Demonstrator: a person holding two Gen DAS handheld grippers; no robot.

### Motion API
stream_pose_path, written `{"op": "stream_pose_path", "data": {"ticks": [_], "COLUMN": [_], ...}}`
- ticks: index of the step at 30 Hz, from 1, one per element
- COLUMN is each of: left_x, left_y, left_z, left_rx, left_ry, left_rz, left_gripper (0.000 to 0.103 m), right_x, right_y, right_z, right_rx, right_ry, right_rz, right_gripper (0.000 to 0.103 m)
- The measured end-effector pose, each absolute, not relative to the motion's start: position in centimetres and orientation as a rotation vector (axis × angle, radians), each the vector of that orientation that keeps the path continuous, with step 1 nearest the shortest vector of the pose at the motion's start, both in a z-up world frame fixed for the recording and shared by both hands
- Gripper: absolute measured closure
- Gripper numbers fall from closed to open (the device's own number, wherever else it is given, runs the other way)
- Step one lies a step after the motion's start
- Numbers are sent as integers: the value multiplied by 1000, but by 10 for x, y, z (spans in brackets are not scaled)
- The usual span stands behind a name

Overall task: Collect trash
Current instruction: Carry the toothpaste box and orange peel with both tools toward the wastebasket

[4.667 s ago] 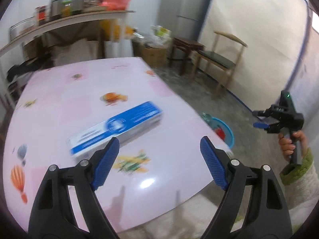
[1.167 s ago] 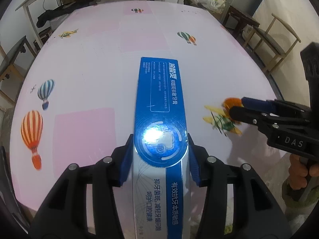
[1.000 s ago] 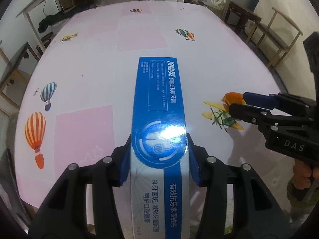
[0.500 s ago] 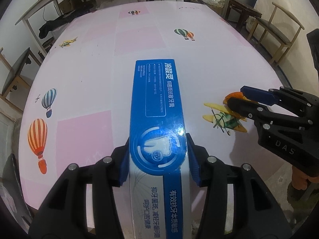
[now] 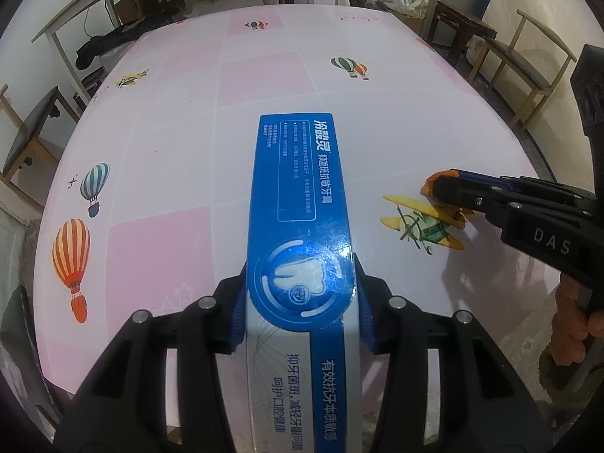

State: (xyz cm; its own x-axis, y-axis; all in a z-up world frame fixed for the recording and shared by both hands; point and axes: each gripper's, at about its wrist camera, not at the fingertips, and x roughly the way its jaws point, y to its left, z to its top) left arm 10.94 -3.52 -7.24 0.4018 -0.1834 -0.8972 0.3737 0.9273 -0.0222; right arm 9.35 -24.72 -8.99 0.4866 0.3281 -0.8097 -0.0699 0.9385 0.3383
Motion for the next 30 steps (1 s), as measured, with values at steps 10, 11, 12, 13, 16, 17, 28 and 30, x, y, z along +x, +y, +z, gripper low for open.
{"op": "stream_pose_path", "data": {"ticks": [10, 11, 12, 13, 16, 17, 28, 30], "left_x": [107, 106, 105, 104, 101, 100, 83, 81], "left_y": [-30, -30, -30, -30, -30, -30, -27, -26], "left_z": [-65, -65, -63, -62, -58, -56, -24, -17], "left_rx": [188, 188, 189, 189, 190, 192, 167, 155], "left_ry": [1082, 1081, 1077, 1074, 1060, 1055, 975, 961], "left_rz": [-340, -339, -338, -337, -332, -330, -320, -319], "left_gripper": [59, 59, 59, 59, 59, 59, 59, 59], "right_x": [93, 94, 93, 93, 90, 90, 78, 73], "right_y": [-254, -255, -255, -255, -256, -257, -271, -274], "right_z": [-82, -81, -81, -80, -76, -74, -42, -36], "right_rx": [333, 338, 343, 347, 351, 352, 386, 385], "right_ry": [1021, 1019, 1018, 1017, 1009, 1005, 929, 913], "right_rz": [238, 238, 238, 238, 236, 234, 220, 218], "right_gripper": [90, 90, 90, 90, 90, 91, 91, 91]}}
